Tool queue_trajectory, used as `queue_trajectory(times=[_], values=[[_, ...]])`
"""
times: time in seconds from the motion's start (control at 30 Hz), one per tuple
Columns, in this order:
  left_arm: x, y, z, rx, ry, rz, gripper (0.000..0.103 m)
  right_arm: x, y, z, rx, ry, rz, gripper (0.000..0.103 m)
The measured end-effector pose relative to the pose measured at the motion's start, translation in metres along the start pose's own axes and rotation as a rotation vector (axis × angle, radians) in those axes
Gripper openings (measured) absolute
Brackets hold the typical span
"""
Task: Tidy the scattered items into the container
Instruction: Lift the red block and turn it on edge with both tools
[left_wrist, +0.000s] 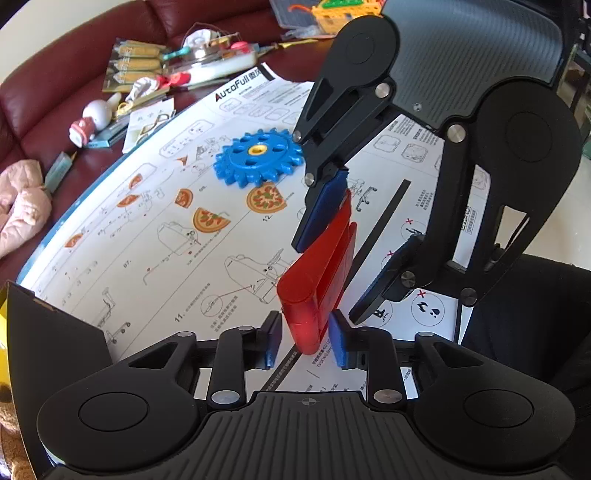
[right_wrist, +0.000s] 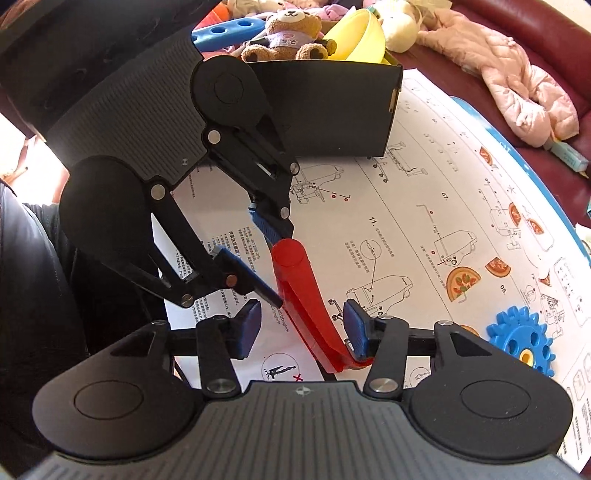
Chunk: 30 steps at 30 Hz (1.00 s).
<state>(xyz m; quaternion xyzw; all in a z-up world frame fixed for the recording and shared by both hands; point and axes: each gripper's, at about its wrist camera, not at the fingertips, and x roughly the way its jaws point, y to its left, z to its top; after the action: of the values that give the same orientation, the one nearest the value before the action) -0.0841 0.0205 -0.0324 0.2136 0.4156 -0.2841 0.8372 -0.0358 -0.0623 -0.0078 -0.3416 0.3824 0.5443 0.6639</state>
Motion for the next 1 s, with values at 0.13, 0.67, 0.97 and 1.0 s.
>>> queue_trajectory(times=[0.13,0.67,0.97,1.0], values=[[0.007,-0.004,0.004,0.058,-0.006,0.018,0.053,0.002,0.000,0.001,-0.040,0.029,-0.002,0.054],[0.042,-0.010,-0.011,0.038,0.033,-0.039,0.018,0.003,0.010,-0.005,-0.182,0.087,-0.028,0.053],[0.033,0.005,-0.005,-0.109,-0.018,-0.040,0.044,0.011,0.003,0.005,-0.300,0.187,0.031,0.014],[0.032,0.006,-0.003,-0.111,-0.027,-0.047,0.046,0.013,0.002,0.006,-0.292,0.197,0.040,0.013]])
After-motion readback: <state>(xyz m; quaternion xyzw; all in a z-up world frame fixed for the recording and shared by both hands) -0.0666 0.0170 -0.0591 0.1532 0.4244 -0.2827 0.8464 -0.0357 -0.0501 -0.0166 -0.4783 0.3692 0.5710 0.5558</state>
